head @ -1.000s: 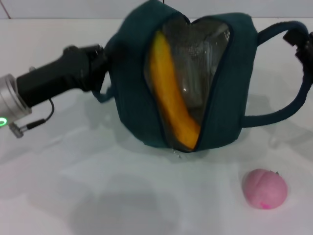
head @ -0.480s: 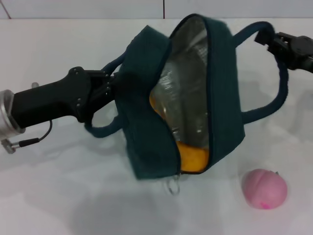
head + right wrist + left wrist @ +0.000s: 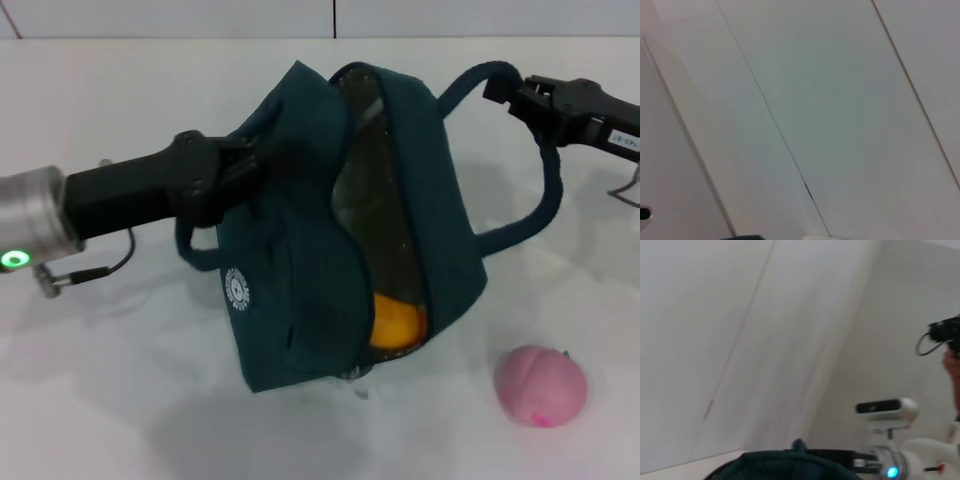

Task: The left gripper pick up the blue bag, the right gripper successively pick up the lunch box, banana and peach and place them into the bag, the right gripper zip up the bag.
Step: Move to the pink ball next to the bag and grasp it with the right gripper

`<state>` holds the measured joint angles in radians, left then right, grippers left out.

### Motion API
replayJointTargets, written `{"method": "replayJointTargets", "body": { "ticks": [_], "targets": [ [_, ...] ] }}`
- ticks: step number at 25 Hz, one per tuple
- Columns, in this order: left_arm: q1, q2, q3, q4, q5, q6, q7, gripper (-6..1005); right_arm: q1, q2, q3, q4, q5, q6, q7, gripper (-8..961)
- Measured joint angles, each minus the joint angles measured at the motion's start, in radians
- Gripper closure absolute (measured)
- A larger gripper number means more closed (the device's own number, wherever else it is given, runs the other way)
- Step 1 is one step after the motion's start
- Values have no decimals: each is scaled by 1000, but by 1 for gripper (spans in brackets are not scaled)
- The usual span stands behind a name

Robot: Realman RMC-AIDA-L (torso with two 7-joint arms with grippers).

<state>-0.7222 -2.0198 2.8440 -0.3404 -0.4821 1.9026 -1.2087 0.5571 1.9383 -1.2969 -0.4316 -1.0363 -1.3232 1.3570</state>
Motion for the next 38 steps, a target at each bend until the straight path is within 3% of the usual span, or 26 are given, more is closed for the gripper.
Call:
{"method": "replayJointTargets", "body": {
  "ticks": [2,9,25,29,34,38],
  "targets": [
    [-4,-10,-1,-1,-20,-83,4,966,7,6,1,-5,-13,13,-2,865],
    [16,-11,-2,-3,-92,-159,13,965,14,34,8,-28,-19,65,-50,846],
    [28,-9,-2,-3,-137,-176,46,966,8,29,4,-38,-23,109,-76,803],
    [26,-11,-2,-3,-138,-189,46,966,-25,35,27,-52,-22,91,-84,585],
    [21,-14,-2,2,-139,-208,45,966,-55,44,70,-62,-26,4,-114,436],
    [21,-14,-2,2,-139,-209,41,966,-66,30,71,-69,-61,-28,-99,317]
  ]
}}
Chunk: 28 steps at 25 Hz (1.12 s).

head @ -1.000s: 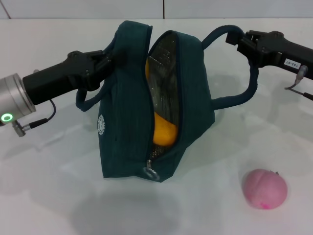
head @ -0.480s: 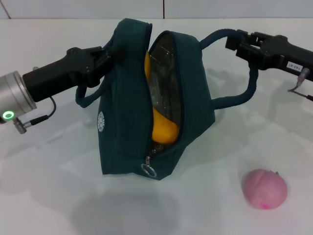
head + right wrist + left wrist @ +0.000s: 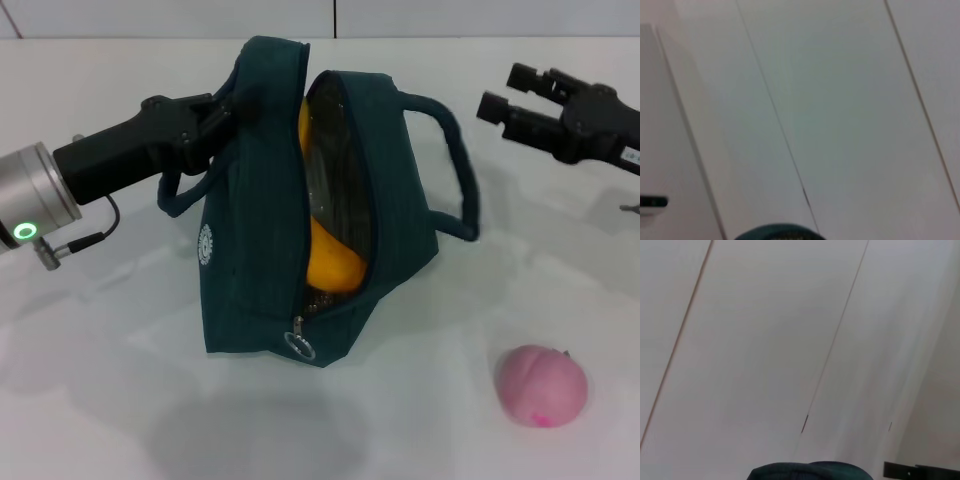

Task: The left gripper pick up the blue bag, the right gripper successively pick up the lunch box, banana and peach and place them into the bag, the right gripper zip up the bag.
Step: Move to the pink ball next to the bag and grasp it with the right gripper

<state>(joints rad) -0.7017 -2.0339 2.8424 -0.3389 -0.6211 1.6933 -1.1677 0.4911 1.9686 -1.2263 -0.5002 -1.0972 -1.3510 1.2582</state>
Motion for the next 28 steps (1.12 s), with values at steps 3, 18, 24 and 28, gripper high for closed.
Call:
{"method": "replayJointTargets", "body": {
  "ticks": [3,18,24,28],
  "targets": [
    [4,0,0,1,-5,0,-1,966,-31,-21,8,-2,-10,-69,-13,229],
    [18,-2,0,-3,-12,0,15,966,-203,-28,17,-12,-391,-250,-399,171],
    [18,-3,1,-4,-5,-1,23,966,-237,-24,17,-5,-406,-223,-438,171],
    [19,-3,2,-4,-3,-1,23,966,-263,-25,26,-4,-412,-227,-439,170]
  ]
}}
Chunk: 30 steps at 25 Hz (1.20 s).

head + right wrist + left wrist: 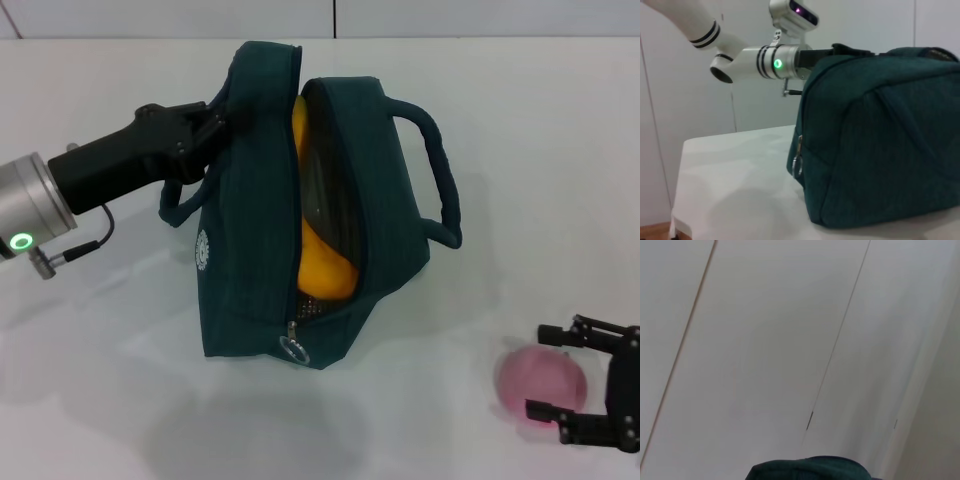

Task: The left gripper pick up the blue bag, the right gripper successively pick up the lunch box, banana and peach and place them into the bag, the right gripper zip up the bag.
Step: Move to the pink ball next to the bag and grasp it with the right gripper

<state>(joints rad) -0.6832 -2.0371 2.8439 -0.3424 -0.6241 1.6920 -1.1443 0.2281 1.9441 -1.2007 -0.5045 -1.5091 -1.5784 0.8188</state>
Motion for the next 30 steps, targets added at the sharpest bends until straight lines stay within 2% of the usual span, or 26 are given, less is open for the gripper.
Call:
{"method": "replayJointTargets", "body": {
  "ticks": [8,17,26,30],
  "targets": [
    [5,0,0,1,3,0,0,965,-24,-4,23,1,-16,7,9,170],
    [5,-1,0,0,2,0,3,965,-25,8,32,3,-17,77,10,170],
    [5,-9,0,1,-5,0,17,965,-17,0,24,3,-24,69,21,273],
    [5,-11,0,0,-6,0,17,965,-4,-4,28,-2,-64,65,87,319]
  ]
}}
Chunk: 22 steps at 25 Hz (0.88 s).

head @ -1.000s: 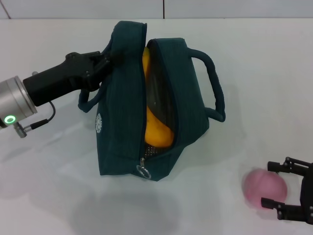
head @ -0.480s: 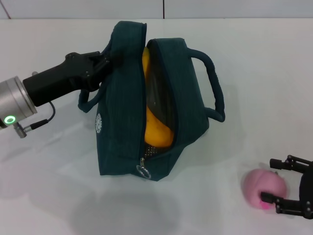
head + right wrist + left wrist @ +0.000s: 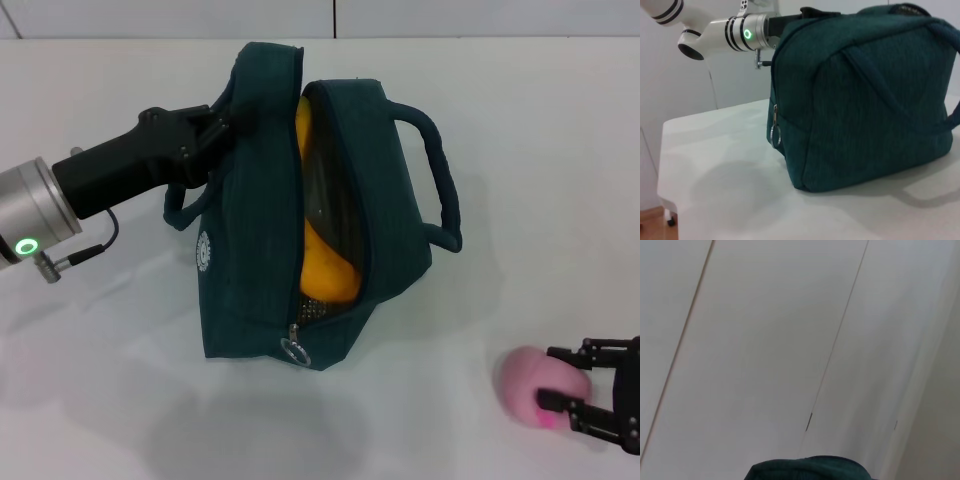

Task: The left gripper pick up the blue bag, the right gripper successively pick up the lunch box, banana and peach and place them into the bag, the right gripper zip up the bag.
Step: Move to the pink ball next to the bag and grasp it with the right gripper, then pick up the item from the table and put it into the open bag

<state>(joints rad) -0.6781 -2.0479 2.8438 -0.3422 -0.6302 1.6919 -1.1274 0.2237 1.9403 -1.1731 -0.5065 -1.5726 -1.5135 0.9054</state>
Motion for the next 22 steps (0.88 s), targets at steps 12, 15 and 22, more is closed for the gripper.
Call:
{"method": "replayJointTargets", "body": {
  "ticks": [12,15,22],
  "targets": [
    [-1,-3,-1,5,-2,0,0,965,0,-3,117,-2,1,-90,-11,686],
    [0,-3,-1,7,-2,1,0,965,-2,9,233,2,2,-173,-64,728],
    [2,-12,-1,10,-30,25,19,965,45,65,489,37,81,-353,-107,789]
  ]
}}
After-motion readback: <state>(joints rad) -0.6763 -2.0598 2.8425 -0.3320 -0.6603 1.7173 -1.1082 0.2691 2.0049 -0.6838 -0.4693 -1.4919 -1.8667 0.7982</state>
